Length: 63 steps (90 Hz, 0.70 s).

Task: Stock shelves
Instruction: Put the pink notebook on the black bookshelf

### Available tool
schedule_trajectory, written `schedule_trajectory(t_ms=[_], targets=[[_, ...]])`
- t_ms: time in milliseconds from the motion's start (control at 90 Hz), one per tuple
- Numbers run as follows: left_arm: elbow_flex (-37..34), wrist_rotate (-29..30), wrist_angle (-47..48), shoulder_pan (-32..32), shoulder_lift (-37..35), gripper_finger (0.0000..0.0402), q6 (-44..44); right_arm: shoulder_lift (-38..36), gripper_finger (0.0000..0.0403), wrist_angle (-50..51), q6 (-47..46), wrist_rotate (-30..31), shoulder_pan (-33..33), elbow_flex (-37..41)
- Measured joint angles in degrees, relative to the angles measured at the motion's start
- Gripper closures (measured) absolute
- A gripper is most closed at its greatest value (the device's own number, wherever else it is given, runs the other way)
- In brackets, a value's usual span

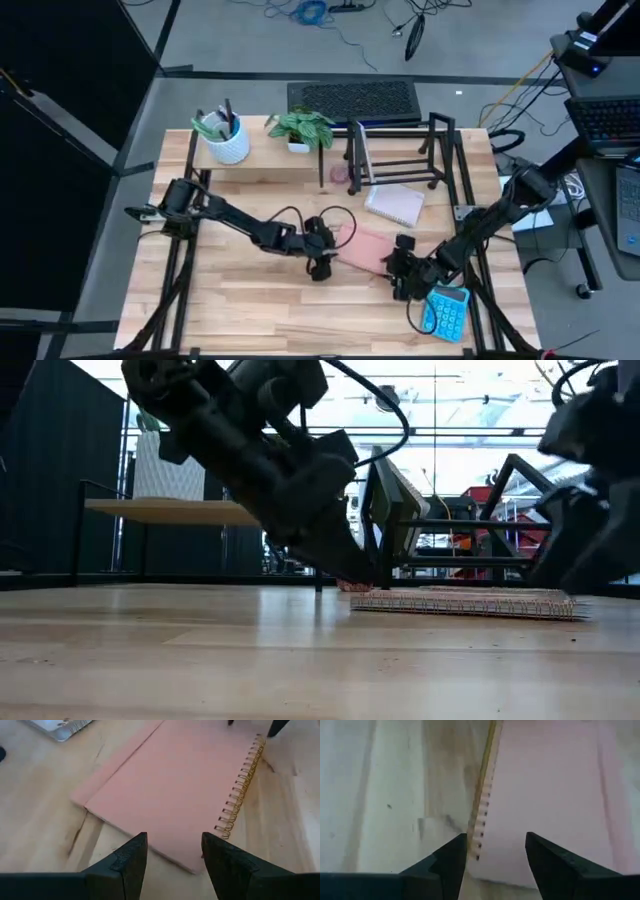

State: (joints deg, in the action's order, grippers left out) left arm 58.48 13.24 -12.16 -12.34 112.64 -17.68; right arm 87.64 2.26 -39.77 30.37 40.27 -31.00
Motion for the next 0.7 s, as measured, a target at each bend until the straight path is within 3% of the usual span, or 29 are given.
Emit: schedule_trajectory(t_ms=[278,500,700], targets=[[0.1,-15.2,-2.3,-1.3,1.9,0.0228,-4.5,0.5,0.0231,-1.2,0.3,-6.4,1.6,-0.8],[0.1,-23.2,-13.3,-2.9,2.6,0.0228,-3.1,0.7,0.0232,2.7,5.3,-6.9,2.1,-5.0],[1.1,-23.7,-10.7,-2.1,0.3,0.0228,-1.5,0.7,0.0232,7.7,10.8,-6.4,2.7,-9.0]])
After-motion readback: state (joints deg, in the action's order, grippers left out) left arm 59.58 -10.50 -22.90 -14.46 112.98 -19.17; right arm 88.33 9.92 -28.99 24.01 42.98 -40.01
